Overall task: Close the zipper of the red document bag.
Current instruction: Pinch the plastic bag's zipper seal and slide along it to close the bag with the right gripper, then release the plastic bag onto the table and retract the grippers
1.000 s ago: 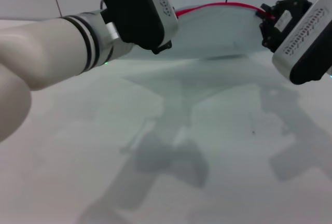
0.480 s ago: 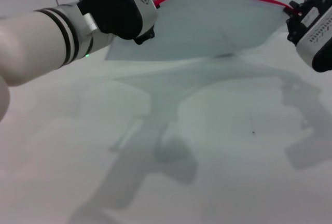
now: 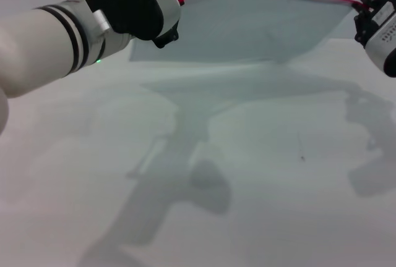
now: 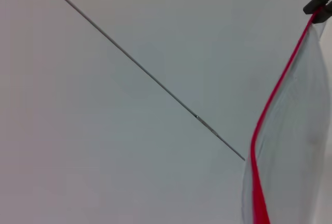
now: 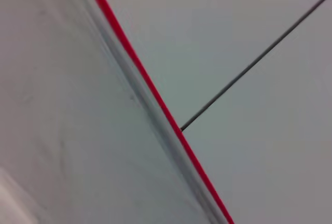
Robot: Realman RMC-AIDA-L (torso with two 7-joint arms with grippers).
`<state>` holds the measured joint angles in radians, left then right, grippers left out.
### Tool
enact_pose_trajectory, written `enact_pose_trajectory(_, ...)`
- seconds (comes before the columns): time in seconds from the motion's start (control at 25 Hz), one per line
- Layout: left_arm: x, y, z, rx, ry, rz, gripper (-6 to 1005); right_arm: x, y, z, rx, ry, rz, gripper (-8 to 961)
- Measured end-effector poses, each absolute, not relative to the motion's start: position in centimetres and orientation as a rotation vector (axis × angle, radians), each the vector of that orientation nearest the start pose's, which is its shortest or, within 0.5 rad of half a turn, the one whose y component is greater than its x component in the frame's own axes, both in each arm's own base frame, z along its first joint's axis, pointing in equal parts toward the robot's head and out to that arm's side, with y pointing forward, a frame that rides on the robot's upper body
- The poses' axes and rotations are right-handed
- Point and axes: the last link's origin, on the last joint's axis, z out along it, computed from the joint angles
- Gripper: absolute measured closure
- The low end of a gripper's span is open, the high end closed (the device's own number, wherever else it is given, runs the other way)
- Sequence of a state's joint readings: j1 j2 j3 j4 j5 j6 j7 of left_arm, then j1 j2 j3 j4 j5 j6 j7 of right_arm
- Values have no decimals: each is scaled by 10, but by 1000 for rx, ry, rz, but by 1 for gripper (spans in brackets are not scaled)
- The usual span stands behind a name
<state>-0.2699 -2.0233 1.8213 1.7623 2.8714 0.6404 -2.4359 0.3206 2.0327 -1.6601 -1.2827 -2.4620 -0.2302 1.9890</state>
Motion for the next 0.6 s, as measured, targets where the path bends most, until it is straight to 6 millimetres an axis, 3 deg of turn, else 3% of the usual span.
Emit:
enact_pose_trajectory(0.28, -111, 364, 25, -2110, 157, 64, 941, 195, 408, 23, -1975, -91, -55, 842)
enact_pose_trajectory(0.6, -119, 380, 9, -2122, 204, 107, 940, 194, 409, 26, -1948, -38, 4, 782)
